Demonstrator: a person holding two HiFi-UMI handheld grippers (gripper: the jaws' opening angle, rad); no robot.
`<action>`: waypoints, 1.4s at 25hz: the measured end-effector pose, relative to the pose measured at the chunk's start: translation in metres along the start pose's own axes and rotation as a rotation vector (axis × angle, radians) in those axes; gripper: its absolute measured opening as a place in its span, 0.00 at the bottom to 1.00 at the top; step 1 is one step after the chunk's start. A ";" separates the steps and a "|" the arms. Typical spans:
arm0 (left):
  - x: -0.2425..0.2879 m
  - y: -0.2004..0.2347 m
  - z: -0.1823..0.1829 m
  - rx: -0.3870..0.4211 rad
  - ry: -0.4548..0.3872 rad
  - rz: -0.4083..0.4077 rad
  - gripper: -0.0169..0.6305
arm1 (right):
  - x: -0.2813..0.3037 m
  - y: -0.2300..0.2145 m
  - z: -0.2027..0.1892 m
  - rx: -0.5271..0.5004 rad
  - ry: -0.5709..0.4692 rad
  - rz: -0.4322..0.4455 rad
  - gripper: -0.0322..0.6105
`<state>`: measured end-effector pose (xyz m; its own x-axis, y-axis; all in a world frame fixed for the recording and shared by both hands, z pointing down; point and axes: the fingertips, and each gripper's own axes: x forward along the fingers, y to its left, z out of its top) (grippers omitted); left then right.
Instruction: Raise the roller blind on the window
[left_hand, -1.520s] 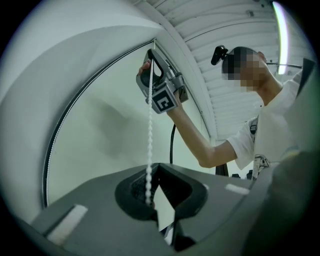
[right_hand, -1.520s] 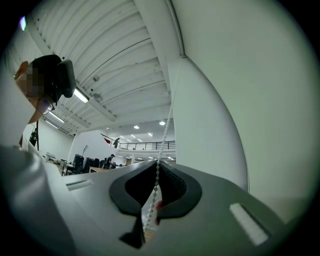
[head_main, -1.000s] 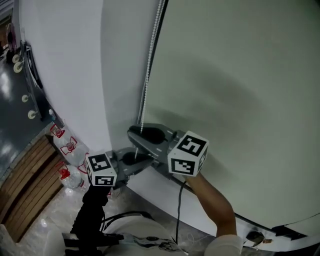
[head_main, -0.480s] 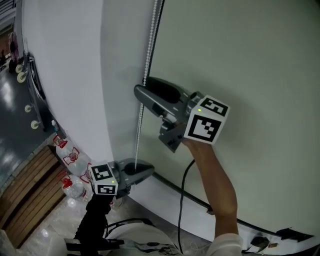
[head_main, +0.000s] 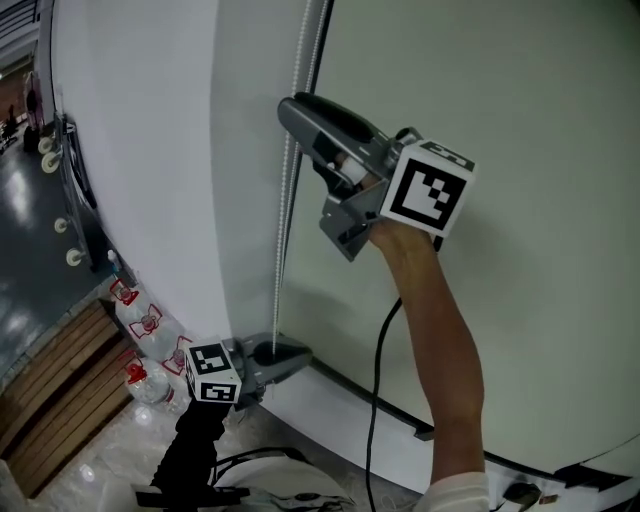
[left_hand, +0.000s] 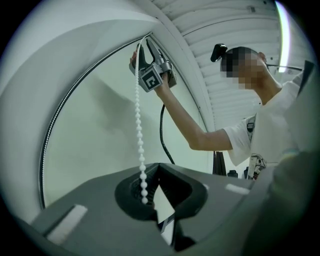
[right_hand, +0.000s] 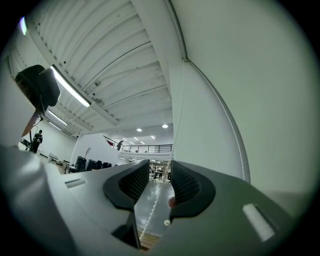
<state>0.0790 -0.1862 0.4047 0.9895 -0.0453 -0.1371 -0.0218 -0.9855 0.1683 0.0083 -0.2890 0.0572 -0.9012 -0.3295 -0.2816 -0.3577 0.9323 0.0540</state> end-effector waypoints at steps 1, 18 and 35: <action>-0.001 -0.001 0.000 0.003 -0.001 -0.002 0.02 | 0.002 0.000 0.002 0.002 0.000 -0.002 0.23; -0.004 -0.012 -0.007 -0.008 0.003 0.013 0.02 | -0.012 0.006 0.020 0.061 -0.089 -0.034 0.07; 0.001 0.003 0.009 -0.019 -0.019 0.006 0.02 | -0.045 0.042 -0.088 0.056 0.019 -0.047 0.07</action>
<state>0.0786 -0.1904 0.3962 0.9864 -0.0543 -0.1550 -0.0246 -0.9820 0.1874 0.0120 -0.2487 0.1564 -0.8884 -0.3753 -0.2644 -0.3858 0.9225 -0.0131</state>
